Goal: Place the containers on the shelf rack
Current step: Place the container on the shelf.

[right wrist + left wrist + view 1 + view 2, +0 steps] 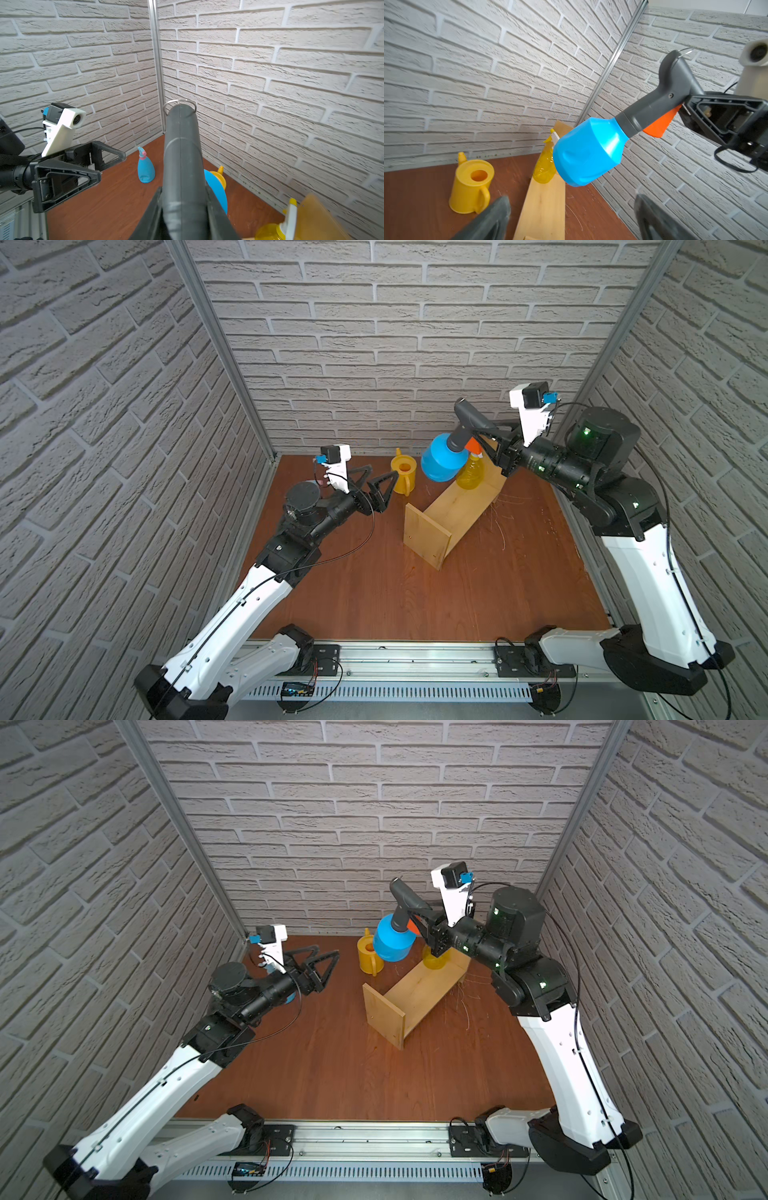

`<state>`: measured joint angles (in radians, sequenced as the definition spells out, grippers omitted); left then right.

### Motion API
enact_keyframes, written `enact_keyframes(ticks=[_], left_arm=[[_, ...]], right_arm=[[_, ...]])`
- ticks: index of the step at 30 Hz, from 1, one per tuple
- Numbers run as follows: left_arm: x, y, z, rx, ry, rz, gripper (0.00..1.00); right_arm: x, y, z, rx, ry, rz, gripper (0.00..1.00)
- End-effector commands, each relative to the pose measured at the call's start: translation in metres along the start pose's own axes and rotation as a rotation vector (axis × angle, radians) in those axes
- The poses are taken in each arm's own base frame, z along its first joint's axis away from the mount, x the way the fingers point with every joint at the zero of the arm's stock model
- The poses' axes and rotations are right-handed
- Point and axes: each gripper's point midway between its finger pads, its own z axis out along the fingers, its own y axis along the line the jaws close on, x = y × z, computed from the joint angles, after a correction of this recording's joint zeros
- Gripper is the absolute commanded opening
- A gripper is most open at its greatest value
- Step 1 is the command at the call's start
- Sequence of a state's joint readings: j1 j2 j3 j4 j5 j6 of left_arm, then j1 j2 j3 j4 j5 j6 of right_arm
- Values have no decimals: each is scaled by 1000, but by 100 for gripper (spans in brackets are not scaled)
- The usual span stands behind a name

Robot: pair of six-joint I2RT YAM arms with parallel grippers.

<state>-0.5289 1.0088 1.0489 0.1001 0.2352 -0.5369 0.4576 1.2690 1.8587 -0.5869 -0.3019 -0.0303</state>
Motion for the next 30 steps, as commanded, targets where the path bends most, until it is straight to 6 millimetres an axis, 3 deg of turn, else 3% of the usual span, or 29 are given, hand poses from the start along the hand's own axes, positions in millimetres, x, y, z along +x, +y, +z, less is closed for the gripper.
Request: enact_keyframes(ticks=[1, 7, 11, 20, 30], left_arm=[[-16, -28, 14, 104, -39, -21, 98], [16, -28, 45, 107, 44, -57, 98], [30, -23, 55, 90, 82, -75, 98], [41, -10, 54, 37, 91, -80, 98], [45, -2, 47, 0, 89, -74, 98]], right_arm=[[-3, -14, -16, 96, -40, -48, 3], [36, -36, -20, 180, 48, -21, 3], [59, -57, -16, 230, 97, 23, 3], [119, -101, 19, 296, 229, 105, 3], [154, -139, 59, 334, 293, 143, 3]])
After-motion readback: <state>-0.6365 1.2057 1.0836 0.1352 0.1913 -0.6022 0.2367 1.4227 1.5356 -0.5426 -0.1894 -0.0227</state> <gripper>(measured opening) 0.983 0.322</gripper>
